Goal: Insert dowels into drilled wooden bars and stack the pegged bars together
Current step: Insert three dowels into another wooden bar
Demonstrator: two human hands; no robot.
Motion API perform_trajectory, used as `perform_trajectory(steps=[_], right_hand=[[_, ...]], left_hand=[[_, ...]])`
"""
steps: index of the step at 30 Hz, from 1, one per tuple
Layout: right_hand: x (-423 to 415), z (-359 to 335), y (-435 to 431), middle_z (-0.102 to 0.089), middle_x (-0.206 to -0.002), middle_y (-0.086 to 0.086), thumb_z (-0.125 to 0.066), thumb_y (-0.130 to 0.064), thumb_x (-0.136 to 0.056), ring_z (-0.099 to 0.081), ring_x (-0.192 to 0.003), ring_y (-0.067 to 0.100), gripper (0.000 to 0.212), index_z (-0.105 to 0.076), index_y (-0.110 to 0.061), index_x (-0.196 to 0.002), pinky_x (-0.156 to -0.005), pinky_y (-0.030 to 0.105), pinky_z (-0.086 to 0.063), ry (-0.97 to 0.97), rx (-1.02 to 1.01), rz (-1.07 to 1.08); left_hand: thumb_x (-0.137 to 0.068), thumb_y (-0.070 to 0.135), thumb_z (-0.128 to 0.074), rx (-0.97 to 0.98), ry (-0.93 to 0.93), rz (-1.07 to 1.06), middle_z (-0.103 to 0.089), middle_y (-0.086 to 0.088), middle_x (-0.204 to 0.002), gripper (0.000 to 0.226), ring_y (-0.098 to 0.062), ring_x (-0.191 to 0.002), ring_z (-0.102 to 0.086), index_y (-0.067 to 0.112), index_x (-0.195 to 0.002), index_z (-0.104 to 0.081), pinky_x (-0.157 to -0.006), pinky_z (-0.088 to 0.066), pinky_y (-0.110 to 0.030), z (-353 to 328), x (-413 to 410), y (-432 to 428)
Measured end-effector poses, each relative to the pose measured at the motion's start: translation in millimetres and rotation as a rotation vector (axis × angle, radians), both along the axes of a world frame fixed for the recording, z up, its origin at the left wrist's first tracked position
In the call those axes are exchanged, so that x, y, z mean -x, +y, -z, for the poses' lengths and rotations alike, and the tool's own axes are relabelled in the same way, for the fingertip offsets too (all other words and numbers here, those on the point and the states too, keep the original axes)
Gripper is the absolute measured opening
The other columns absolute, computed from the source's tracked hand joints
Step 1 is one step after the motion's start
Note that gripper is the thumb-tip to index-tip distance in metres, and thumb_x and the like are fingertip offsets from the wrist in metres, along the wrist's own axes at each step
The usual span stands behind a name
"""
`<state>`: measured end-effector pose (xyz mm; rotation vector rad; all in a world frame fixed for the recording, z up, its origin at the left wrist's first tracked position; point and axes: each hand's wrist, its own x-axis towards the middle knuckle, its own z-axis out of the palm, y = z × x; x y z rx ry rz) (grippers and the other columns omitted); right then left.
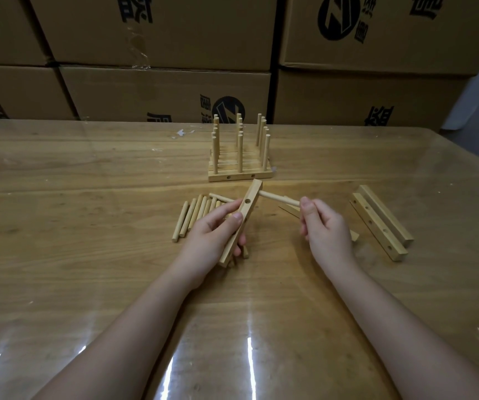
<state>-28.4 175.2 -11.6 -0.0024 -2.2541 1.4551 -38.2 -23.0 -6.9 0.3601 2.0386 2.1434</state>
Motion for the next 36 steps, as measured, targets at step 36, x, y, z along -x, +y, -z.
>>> perform_trajectory(steps=[36], right_hand=[[-0.8, 0.5, -3.8, -0.042, -0.053, -0.008, -0.041, -0.035, -0.097, -0.037, -0.046, 0.003, 0.024, -0.047, -0.032, -0.074, -0.043, 0.021, -0.030, 0.075, -0.084, 0.051]], left_hand=[[-0.099, 0.022, -0.047, -0.038, -0.069, 0.001, -0.062, 0.000, -0.063, 0.028, -0.010, -0.052, -0.055, 0.036, -0.122, -0.056, -0.048, -0.048, -0.021, -5.8, -4.1, 0.0]])
